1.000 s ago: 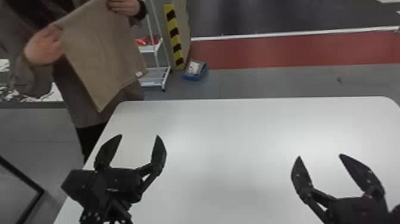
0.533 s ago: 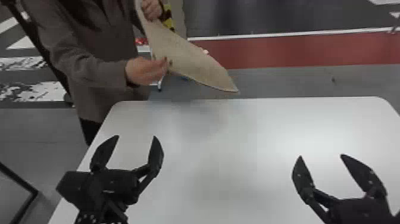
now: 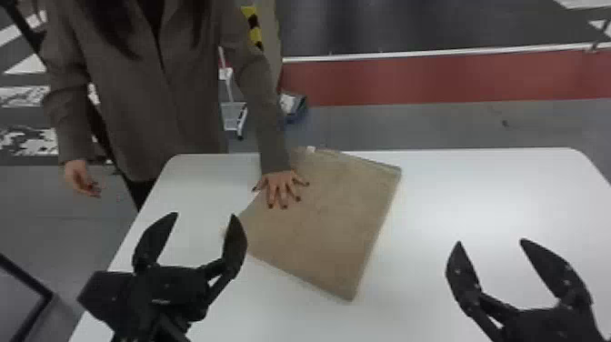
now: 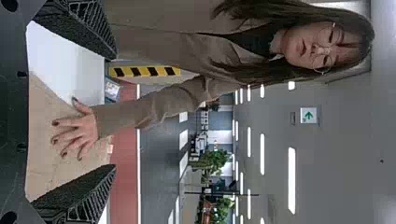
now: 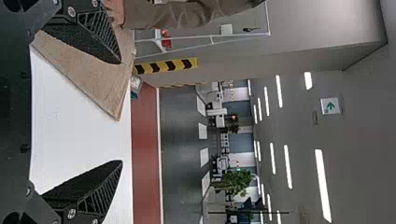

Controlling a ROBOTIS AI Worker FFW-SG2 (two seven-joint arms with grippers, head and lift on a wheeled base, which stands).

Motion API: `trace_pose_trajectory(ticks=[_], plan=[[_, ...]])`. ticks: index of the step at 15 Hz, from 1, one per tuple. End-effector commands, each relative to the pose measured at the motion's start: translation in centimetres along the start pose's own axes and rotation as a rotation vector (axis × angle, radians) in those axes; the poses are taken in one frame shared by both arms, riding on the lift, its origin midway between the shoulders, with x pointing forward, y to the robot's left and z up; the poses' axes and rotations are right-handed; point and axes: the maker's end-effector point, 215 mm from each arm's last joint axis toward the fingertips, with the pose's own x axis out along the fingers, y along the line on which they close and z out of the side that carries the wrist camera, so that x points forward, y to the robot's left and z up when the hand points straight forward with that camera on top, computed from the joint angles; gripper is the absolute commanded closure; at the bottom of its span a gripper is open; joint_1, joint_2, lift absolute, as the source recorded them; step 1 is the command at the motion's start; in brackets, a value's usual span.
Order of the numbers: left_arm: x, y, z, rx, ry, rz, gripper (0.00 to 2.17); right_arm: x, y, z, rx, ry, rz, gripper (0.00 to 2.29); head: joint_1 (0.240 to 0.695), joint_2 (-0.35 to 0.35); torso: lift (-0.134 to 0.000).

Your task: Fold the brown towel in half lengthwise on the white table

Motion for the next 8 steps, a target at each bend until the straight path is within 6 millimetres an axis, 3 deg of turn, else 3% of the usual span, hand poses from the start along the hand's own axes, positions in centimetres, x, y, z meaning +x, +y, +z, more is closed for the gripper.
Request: trace_pose_trajectory(ticks=[1, 8], plan=[[-0.32, 0.0, 0.12, 0.001, -0.006, 0.0, 0.04, -0.5, 0.05, 0.29, 0.003, -0.008, -0.001, 0.13, 0.695, 0.15, -0.057], [-0.73, -0.95, -0.24, -0.008, 0.001, -0.009, 0.04, -1.28, -0.06, 0.83, 0.021, -0.021, 0.013, 0.13, 0.695, 0.145, -0.057]])
